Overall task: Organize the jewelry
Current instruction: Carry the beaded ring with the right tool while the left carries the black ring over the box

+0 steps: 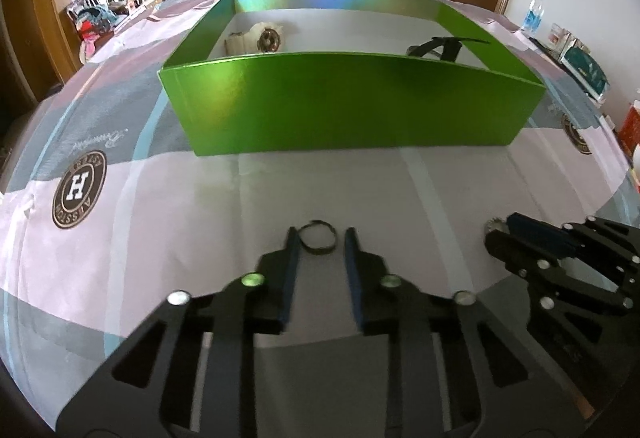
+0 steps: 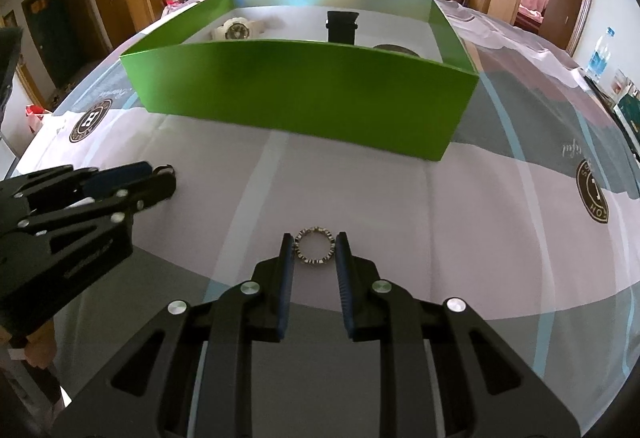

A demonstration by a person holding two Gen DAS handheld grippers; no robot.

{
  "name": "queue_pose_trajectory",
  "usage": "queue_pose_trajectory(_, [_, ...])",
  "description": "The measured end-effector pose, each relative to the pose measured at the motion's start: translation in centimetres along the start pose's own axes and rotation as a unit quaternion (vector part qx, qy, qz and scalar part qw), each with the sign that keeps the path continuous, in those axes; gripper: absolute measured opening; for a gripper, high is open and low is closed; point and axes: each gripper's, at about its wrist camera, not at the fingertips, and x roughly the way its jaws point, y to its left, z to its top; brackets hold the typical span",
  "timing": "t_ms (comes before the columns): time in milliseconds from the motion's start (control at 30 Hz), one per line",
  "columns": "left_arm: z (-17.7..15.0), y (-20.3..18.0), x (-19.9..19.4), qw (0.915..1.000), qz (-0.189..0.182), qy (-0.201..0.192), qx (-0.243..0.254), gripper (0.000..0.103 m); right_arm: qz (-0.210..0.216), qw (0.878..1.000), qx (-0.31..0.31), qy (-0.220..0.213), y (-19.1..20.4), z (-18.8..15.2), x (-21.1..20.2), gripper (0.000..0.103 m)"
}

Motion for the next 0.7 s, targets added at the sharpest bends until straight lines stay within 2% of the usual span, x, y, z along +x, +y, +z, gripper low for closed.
queue_pose_trajectory(200, [0.2,0.4,-0.8,0.9999,-0.002,-0.008,-0.006,0.019,0.001,1.000,0.003,-0.002,0.0,0.1,-0.2,0.021])
queue_pose_trajectory(400, [1.7,0.8,-3.7,0.9991,-0.005,-0.042,-0.003,0.019,-0.011,0.999,-0.002,-0.044,-0.6,2.0,-3.0,0.021])
queue_pose_trajectory(600, [6.0,1.1,-6.8,0.9952,0.001,-0.098,0.005,0.019,-0.034,0.993,-0.014,-0.113,-1.0,6.1,-6.5,0.021])
queue_pose_trajectory(700, [9.1,1.4,-7.2,0.9934,0.006,-0.114,0.002,0.019,-0.040,0.990,-0.015,-0.131,-1.4,8.9,-6.8,0.021])
